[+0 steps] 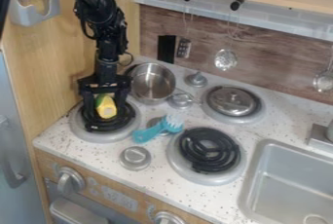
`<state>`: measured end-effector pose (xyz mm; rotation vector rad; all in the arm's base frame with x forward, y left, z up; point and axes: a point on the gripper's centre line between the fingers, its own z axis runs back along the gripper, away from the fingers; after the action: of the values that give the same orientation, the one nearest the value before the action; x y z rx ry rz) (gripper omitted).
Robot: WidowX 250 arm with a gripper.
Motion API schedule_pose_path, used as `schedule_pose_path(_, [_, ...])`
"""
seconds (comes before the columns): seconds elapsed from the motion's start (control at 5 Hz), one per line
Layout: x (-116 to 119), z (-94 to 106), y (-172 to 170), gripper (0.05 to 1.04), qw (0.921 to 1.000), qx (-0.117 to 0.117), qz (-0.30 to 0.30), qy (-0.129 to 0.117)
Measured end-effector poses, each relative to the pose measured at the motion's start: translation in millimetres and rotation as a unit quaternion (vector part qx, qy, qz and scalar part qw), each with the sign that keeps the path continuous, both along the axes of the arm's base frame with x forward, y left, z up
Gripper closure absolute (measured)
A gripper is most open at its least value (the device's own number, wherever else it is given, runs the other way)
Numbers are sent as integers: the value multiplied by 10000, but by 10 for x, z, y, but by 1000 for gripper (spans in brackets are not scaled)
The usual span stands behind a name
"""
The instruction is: Moved the yellow object to the right burner
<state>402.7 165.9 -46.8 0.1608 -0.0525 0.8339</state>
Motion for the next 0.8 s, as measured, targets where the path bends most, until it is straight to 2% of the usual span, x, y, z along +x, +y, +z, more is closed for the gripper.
schedule_pose_path(0.2, [-6,-5,-45,373,9997,75,-232,59])
schedule_pose_path(0.4, [-57,38,-248,381,9955,205,-915,100])
schedule_pose_path(0.6, [-97,216,-531,382,9855,94,-1697,-11])
schedule_pose_path(0.8, [-71,490,-1093,382,9546,-80,-2972,-171])
